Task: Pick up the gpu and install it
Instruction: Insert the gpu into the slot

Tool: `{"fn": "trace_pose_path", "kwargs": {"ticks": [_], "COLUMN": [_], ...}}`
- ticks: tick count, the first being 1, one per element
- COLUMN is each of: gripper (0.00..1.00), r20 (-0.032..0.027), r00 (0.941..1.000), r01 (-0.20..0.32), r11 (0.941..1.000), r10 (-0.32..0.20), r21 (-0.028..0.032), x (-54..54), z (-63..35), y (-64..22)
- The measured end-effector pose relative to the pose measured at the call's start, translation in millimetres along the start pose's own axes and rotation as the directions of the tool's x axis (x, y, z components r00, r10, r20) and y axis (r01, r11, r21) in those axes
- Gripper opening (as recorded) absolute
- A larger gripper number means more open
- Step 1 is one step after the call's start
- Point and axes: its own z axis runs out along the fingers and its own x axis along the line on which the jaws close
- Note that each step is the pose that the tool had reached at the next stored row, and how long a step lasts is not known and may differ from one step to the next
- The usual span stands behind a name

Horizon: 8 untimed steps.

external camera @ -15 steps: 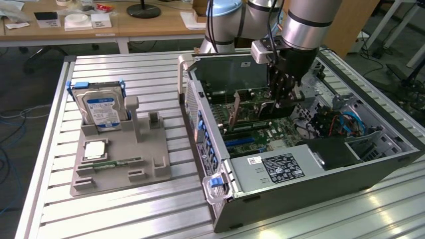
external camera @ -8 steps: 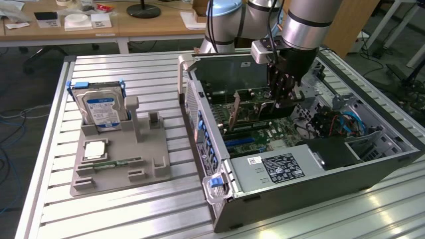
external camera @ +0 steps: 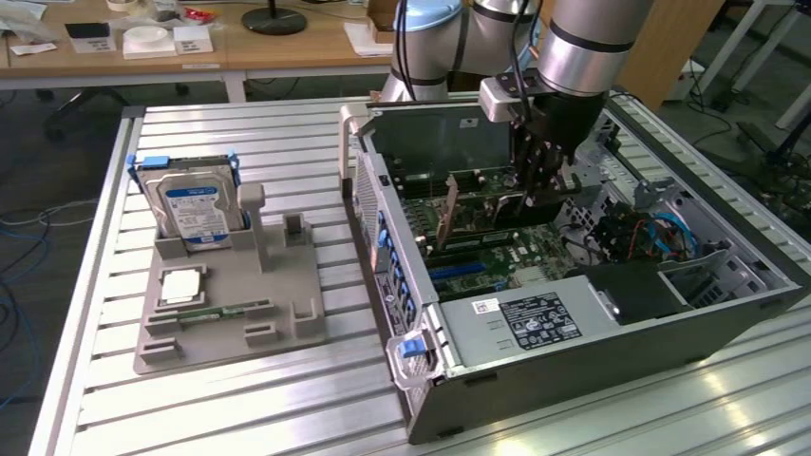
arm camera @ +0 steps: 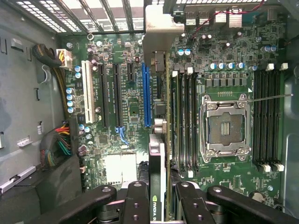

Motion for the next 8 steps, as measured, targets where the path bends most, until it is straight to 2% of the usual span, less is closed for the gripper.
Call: {"fn": "trace_pose_path", "kwargs": {"ticks": [8], "gripper": [0.27], "r20": [-0.0004], "r00": [1.0000], "r01": [0.000], "r11": [1.0000], "r10": [0.000], "r21": [-0.0005], "x": [0.1], "z": [-0.2], "y": [0.0]}}
